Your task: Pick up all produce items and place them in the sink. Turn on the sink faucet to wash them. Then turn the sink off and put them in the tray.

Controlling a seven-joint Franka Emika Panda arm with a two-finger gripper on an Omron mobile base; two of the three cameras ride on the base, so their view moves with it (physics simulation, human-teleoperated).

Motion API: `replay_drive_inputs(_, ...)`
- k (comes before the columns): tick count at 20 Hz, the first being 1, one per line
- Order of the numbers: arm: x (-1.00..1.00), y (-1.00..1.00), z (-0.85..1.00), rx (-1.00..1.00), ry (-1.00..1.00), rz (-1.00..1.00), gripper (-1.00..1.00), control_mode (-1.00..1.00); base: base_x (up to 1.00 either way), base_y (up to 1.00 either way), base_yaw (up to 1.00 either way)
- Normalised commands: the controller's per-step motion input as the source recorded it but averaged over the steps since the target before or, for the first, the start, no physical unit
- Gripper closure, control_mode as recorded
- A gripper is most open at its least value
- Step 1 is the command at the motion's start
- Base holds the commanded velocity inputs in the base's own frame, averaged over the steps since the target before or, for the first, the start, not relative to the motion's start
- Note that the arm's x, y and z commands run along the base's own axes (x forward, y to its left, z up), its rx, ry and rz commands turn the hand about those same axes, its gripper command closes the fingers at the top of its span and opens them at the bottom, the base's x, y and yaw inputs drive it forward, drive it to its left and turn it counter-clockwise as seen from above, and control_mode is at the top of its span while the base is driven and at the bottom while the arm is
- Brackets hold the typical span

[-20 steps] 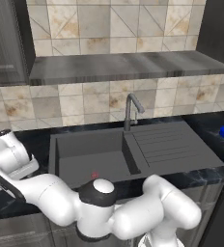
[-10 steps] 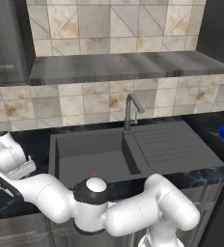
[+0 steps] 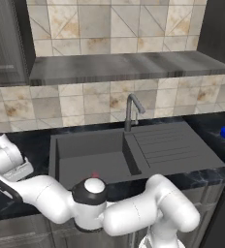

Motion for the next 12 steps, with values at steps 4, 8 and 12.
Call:
replay_drive_inputs(4,-0.34,-0.28,-0.01,0.04,0.0,0.0,1.0,-1.0,0.0,0.0,0.0)
replay_drive_inputs(8,-0.41,-0.71,0.15,0.09,0.0,-0.05,1.0,-1.0,0.0,0.0,0.0)
replay_drive_inputs(12,-0.36,-0.82,0.37,0.03,-0.04,-0.03,1.0,-1.0,0.0,0.0,0.0)
